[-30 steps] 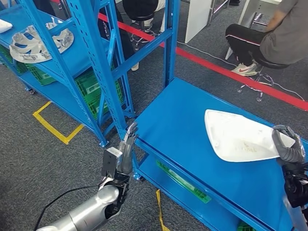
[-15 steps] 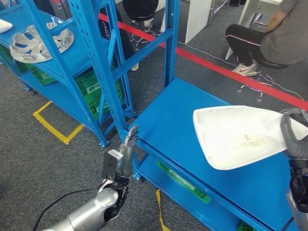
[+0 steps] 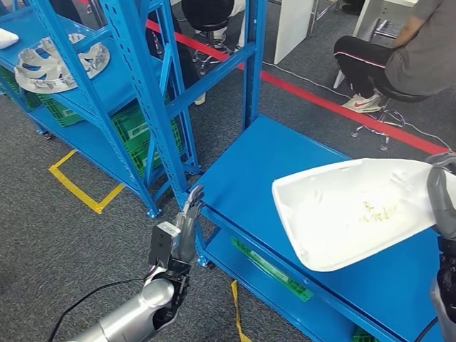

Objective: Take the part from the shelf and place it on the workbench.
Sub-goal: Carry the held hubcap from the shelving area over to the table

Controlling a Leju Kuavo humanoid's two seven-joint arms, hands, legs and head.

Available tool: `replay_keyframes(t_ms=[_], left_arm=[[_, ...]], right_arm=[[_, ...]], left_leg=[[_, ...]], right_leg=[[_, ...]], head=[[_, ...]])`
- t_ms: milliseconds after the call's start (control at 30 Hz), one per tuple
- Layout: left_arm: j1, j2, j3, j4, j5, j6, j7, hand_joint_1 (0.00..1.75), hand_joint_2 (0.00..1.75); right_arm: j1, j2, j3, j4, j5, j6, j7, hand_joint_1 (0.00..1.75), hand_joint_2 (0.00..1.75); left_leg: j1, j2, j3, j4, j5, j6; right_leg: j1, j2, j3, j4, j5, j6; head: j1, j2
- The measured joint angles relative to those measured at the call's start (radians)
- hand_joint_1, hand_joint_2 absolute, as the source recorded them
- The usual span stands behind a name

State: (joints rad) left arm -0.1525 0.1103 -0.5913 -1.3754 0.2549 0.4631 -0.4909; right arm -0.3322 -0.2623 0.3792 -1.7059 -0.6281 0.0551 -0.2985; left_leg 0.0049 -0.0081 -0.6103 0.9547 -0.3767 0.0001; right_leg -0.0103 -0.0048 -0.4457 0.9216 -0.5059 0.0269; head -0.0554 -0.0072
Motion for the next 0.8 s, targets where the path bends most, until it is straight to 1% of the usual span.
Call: replay_keyframes(t_ms=[333,533,667,800], left_arm=[[0.002,0.001,0.006,-0.014,-0.010,-0.002,0.013,0.00,0.00],[0.002,0.001,0.010,-0.016,-0.010,-0.002,0.014,0.00,0.00],[0.002,0.001,0.013,-0.017,-0.010,-0.003,0.014,0.00,1.75],[0.002,0.001,0.014,-0.017,-0.011,-0.002,0.010,0.00,1.75]], right_arm=[[0.028,0.000,0.002,-0.163,0.051,-0.020,0.005,1.75,1.75],[0.038,0.000,0.002,-0.222,0.057,-0.022,0.005,1.75,1.75],[0.041,0.000,0.002,-0.249,0.077,-0.025,0.003,1.75,1.75],[0.045,0.000,0.006,-0.274,0.101,-0.033,0.003,1.75,1.75]], left_leg=[[0.000,0.000,0.000,0.000,0.000,0.000],[0.000,0.000,0.000,0.000,0.000,0.000],[0.000,0.000,0.000,0.000,0.000,0.000],[0.000,0.000,0.000,0.000,0.000,0.000]], right_leg=[[0.000,0.000,0.000,0.000,0.000,0.000],[0.000,0.000,0.000,0.000,0.000,0.000],[0.000,0.000,0.000,0.000,0.000,0.000],[0.000,0.000,-0.001,0.000,0.000,0.000]], head=[[0.000,0.000],[0.000,0.000],[0.000,0.000],[0.000,0.000]])
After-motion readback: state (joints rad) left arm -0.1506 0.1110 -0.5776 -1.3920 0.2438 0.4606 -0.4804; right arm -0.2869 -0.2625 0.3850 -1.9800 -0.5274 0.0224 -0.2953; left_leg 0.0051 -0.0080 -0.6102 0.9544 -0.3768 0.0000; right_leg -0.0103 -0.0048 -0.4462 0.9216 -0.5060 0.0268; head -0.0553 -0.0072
